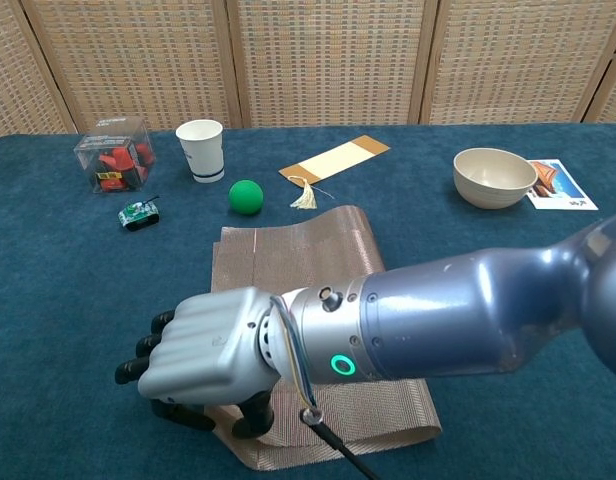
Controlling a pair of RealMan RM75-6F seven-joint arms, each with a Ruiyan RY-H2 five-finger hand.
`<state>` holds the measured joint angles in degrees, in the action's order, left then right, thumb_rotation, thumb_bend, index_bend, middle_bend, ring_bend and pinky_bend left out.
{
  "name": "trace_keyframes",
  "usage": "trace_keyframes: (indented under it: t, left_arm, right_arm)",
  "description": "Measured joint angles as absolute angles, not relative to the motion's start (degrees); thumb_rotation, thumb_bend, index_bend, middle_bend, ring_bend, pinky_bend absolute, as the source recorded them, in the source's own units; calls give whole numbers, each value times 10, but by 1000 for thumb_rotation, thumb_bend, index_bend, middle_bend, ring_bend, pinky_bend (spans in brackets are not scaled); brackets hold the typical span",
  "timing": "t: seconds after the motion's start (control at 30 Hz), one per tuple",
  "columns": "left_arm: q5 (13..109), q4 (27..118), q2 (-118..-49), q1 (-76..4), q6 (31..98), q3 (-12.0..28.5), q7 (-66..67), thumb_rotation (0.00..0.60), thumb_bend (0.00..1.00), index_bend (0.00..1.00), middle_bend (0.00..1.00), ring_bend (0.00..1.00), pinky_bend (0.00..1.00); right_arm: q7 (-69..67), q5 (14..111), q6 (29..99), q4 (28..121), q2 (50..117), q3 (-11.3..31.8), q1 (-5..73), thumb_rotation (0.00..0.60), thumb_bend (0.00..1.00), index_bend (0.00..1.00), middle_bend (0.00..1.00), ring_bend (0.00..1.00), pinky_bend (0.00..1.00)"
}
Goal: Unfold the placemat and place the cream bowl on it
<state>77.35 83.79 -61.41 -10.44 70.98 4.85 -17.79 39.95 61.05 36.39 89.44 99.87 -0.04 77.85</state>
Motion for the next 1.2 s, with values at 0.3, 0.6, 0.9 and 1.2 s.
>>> trace_keyframes:
  t: [0.3, 0.6, 0.9, 1.2]
  left_arm:
    - [779, 842, -611, -102, 716, 47, -182, 600, 0, 0, 0, 0, 0]
    - [786, 846, -608, -101, 722, 46, -186, 600, 0, 0, 0, 0, 0]
    - [792, 851, -605, -98, 729, 44, -189, 600, 0, 0, 0, 0, 0]
    - [795, 853, -603, -97, 733, 43, -190, 600, 0, 0, 0, 0, 0]
  right_arm:
    - [418, 601, 374, 912, 985, -5, 779, 600, 517, 512, 0, 0, 0]
    - [450, 585, 387, 932, 965, -21, 780, 600, 517, 503, 0, 0, 0]
    - [473, 562, 404, 949, 951, -24, 782, 600, 517, 499, 0, 0, 0]
    - [495, 546, 416, 958, 939, -35, 783, 600, 552, 553, 0, 0, 0]
